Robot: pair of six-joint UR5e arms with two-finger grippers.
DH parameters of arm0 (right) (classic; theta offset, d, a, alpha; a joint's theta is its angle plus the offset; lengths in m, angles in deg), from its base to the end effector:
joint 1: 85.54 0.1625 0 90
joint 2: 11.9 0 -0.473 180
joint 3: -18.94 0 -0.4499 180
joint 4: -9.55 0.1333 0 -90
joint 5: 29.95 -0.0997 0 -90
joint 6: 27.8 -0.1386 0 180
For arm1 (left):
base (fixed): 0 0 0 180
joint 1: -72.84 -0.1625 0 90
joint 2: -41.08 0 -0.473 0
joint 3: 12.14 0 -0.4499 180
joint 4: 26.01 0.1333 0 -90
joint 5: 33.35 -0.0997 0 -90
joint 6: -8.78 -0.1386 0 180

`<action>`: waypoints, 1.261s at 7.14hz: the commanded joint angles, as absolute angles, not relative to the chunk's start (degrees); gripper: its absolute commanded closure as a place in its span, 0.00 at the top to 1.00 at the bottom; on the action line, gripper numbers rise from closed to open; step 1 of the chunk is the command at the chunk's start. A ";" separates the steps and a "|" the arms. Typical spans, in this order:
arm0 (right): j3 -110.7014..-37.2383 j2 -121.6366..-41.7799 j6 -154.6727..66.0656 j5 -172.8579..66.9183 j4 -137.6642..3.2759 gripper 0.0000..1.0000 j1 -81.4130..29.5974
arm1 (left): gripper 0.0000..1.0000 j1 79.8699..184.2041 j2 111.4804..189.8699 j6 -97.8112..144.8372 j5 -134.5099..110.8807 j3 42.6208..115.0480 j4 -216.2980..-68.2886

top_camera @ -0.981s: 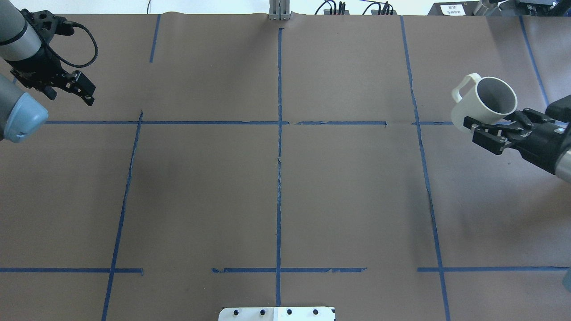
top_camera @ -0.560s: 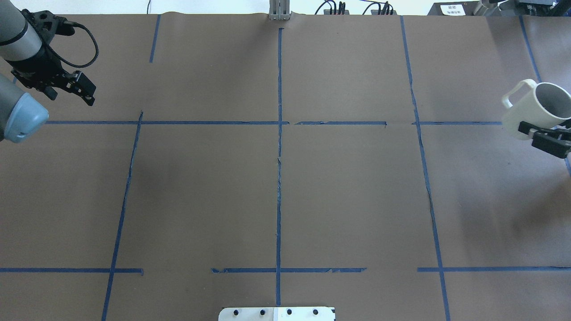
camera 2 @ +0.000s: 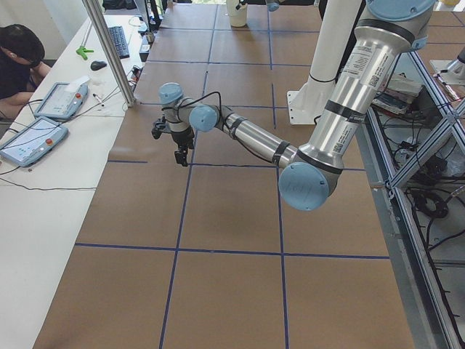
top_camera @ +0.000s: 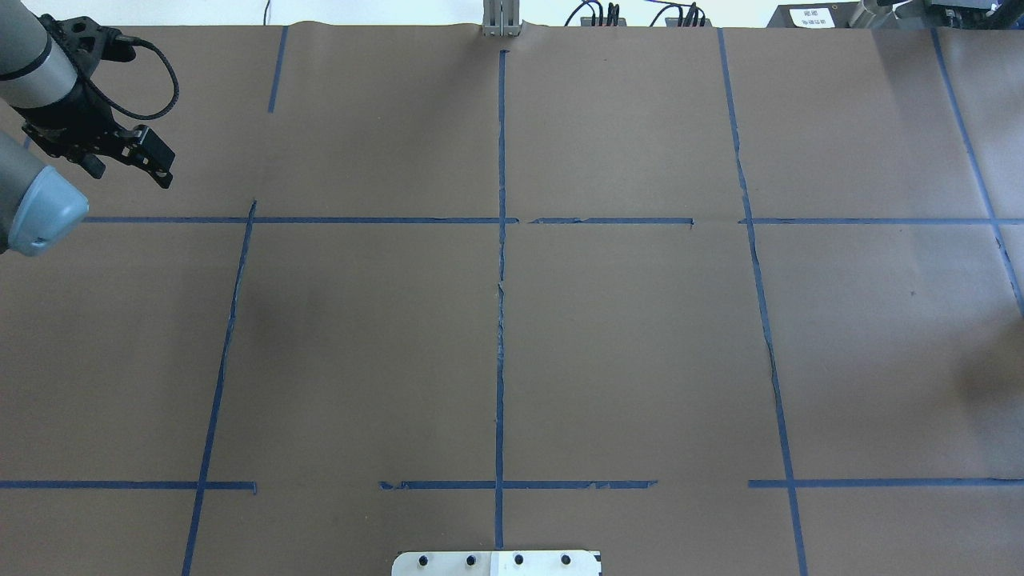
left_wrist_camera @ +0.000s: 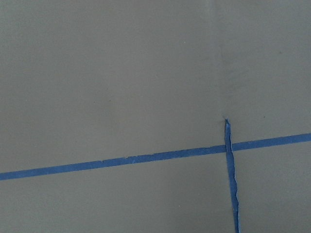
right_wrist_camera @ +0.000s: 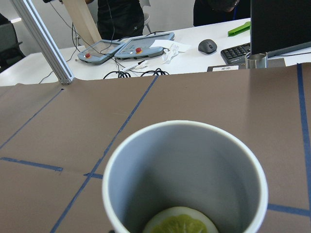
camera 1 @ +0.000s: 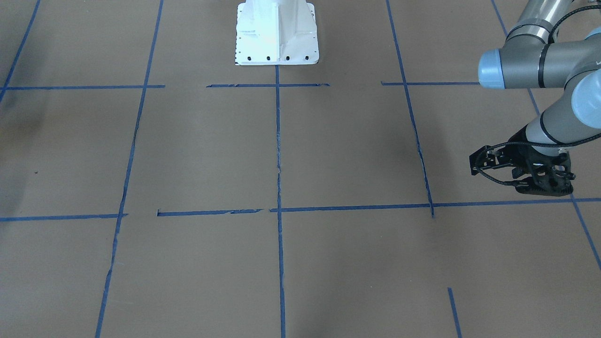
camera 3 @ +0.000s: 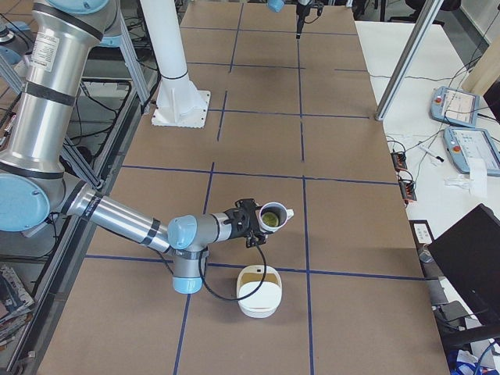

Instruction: Left arm hands cup to right arm to dump lemon

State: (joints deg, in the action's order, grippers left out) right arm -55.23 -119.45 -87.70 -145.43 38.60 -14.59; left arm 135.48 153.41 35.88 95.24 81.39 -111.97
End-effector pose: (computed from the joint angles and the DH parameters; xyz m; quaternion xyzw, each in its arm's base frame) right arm -0.0496 -0.3694 0.7710 0.4091 -0.5464 0.1091 0.7226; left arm 0.2881 -0.6587 0.4673 0.0104 0.3702 0.0646 0.9266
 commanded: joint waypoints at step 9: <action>-43.40 -115.09 -145.79 -139.48 64.62 0.05 -8.46 | 1.00 135.42 153.58 36.73 95.06 82.08 -111.97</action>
